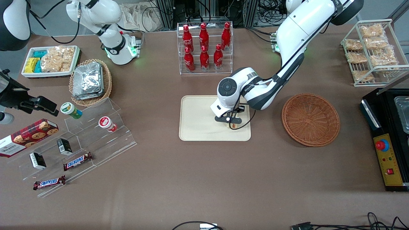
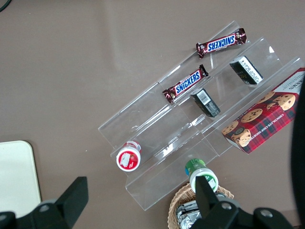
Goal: Place sandwich from basket to tray
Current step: 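Lower the sandwich onto the tray and open the left gripper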
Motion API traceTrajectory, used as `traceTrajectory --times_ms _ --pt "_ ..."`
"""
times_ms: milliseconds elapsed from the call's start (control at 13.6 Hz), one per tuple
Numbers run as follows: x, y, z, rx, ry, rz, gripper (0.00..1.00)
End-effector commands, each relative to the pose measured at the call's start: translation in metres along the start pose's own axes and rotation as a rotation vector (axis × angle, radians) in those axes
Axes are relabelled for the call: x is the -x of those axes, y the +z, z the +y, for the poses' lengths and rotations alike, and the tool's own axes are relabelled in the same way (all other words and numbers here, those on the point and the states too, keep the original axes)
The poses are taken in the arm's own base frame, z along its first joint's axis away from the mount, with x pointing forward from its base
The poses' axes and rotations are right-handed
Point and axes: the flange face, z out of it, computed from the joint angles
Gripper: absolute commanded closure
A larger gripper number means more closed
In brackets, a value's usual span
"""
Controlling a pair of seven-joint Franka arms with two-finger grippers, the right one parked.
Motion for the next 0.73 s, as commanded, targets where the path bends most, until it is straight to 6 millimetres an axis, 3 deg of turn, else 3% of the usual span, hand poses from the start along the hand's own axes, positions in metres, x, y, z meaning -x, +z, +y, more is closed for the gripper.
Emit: traceTrajectory --times_ms 0,220,367,514,661 --pt "0.005 -0.005 0.000 -0.021 -0.014 0.018 0.00" --pt "0.001 -0.018 -0.006 -0.039 -0.048 0.021 0.00" --pt "-0.012 -0.055 -0.016 -0.051 -0.081 0.040 0.00" --pt "-0.037 -0.091 -0.057 -0.056 -0.163 0.060 0.00" --pt "-0.046 -0.126 -0.087 -0.032 -0.229 0.101 0.00"
